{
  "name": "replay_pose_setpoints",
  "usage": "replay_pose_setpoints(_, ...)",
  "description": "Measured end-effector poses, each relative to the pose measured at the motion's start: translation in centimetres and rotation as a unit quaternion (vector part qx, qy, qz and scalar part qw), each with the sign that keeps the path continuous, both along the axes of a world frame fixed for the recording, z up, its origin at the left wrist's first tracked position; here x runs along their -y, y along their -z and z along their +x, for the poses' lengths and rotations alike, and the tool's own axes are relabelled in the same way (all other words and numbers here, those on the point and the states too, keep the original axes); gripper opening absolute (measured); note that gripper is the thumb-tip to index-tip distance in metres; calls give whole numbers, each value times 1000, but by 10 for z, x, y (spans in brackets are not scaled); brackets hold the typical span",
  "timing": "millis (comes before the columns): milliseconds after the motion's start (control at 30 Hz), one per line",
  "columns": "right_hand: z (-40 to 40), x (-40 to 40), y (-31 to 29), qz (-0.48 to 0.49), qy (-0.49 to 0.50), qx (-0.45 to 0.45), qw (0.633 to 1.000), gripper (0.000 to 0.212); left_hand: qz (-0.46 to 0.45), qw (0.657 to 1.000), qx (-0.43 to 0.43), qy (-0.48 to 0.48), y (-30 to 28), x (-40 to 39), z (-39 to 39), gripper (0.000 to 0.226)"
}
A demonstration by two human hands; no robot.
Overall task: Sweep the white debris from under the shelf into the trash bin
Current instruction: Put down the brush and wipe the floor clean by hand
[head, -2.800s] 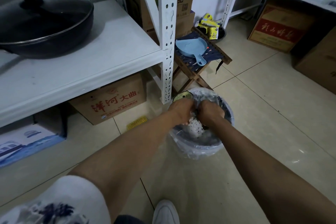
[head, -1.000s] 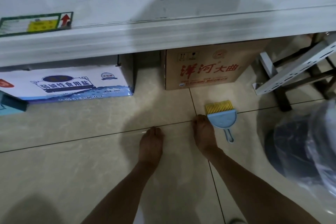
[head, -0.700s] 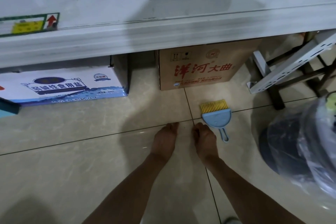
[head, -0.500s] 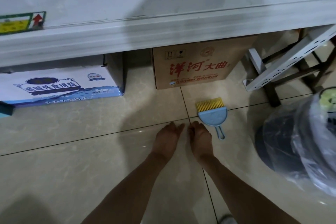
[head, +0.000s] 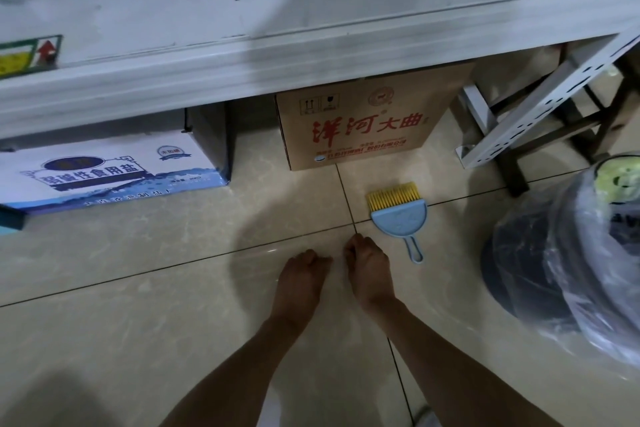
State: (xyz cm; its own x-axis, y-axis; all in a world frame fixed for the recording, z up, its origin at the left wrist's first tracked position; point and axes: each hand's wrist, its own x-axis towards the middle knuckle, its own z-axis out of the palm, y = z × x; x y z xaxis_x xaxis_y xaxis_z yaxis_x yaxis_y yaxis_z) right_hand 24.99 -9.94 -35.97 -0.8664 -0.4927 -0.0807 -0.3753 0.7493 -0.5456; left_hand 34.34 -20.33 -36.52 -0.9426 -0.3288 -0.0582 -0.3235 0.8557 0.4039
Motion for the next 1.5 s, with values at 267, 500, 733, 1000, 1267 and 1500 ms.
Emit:
replay_pose_setpoints(267, 0, 2, 1, -7, 11, -6, 1000, 11, 70, 995, -5, -66, 0, 0, -10, 18)
replay_pose_setpoints(500, 1, 2, 1, -20, 21, 2, 1000, 13, 32, 994, 26, -100, 1, -5, -16, 6)
replay_pose_setpoints(733, -2, 1, -2, -16, 15, 25, 999, 11, 35, 993, 16, -108, 4, 5, -20, 10)
replay_pose_setpoints(1000, -10, -5, -9, -43, 86, 55, 994, 10, 131, 957, -72, -250, -4, 42, 1, 7)
replay_pose_setpoints(1267, -5, -1, -17, -20, 57, 47, 997, 10, 93, 987, 7, -130, -13, 15, -9, 7)
replay_pose_setpoints(1500, -2, -2, -14, -21, 50, 50, 997, 9, -4, 995, 66, -79, -11, 8, -15, 7)
